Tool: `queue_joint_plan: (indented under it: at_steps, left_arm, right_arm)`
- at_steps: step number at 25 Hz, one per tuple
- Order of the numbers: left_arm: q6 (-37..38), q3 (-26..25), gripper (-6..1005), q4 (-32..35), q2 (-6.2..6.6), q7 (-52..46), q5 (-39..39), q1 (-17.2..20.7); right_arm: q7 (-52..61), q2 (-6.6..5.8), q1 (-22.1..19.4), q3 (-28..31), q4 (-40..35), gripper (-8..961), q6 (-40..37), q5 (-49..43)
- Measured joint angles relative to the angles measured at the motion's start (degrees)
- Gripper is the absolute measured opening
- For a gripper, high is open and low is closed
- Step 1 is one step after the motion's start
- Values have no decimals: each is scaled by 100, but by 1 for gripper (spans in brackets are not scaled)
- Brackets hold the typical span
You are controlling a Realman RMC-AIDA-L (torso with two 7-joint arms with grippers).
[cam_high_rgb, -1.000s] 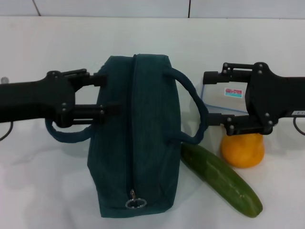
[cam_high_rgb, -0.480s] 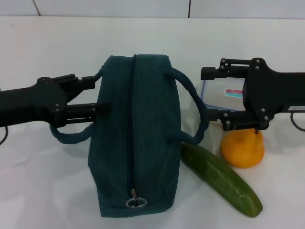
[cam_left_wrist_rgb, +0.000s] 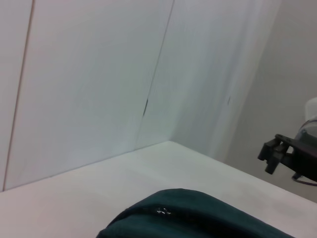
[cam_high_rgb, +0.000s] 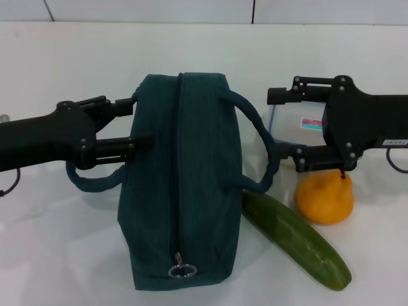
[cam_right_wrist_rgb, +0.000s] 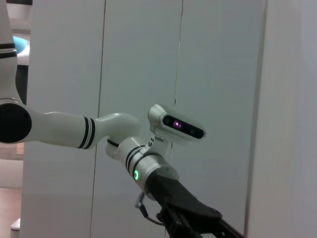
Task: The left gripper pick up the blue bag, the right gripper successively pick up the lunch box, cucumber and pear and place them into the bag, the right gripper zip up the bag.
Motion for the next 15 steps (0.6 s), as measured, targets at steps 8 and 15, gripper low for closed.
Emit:
queue_joint_plan:
  at_steps: [8, 15]
  left_arm:
    - [-100, -30, 745, -584, 22, 361, -55, -226]
    - [-119, 16, 524, -809, 4, 411, -62, -352]
  right_arm:
    - [-3, 2, -39, -10, 20, 724, 7, 0]
    - [-3, 2, -58, -18, 44, 724, 7, 1]
